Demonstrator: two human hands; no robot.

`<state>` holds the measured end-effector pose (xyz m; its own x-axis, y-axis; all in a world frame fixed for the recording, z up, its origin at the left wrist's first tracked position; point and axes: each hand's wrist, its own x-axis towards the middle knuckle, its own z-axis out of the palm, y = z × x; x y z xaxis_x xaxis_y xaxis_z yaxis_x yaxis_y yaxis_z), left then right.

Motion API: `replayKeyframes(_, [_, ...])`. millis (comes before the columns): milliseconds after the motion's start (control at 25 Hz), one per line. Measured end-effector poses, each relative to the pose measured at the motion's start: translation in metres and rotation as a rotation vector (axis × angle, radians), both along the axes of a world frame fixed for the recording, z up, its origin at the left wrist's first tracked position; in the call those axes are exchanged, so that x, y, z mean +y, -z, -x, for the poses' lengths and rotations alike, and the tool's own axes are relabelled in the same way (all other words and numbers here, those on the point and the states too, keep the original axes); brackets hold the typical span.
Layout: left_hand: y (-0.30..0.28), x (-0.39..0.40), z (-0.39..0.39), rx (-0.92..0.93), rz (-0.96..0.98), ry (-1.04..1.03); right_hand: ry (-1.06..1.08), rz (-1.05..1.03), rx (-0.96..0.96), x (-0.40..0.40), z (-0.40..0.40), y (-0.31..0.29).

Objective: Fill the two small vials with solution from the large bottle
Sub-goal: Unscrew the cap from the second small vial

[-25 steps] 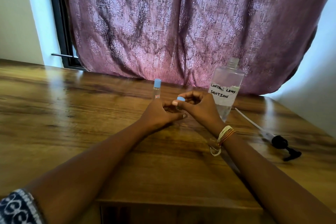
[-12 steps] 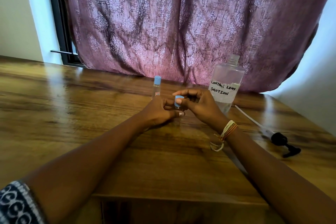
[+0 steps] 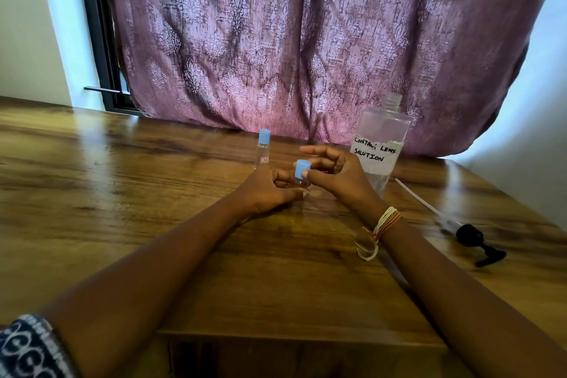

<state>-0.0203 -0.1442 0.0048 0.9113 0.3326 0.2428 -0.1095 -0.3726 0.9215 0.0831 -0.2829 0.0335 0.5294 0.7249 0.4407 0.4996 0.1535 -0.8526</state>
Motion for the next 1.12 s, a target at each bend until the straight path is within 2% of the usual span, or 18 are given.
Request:
replayKeyframes(80, [-0.001,-0.0002,-0.0003,0.017,0.003,-0.005,-0.076,0.017,0.049,0.0003,0.0,-0.0003])
replayKeyframes(240, [-0.0015,-0.0019,0.0,0.002,0.021,0.0,0.0,0.031,0.027,0.0039,0.0024,0.001])
replayKeyframes(440, [-0.0018,-0.0025,-0.0003,0.004,0.053,-0.003,-0.103,0.039,0.084,-0.0003,-0.0019,-0.005])
replayKeyframes(640, [0.0005,-0.0006,-0.0015,0.003,0.059,0.0,-0.03,0.049,0.022,0.0025,-0.0002,-0.0039])
replayKeyframes(840, [-0.0003,-0.0006,-0.0014,0.021,0.049,-0.01,-0.135,0.065,0.045,-0.0022,-0.0041,-0.0075])
replayKeyframes(1040, [-0.0004,-0.0009,-0.0009,0.017,0.06,0.002,-0.038,0.049,-0.009,0.0025,-0.0019,-0.0041])
replayKeyframes(1120, [-0.0011,-0.0015,-0.0006,0.025,0.077,0.0,-0.047,-0.017,0.067,0.002,-0.0045,-0.0046])
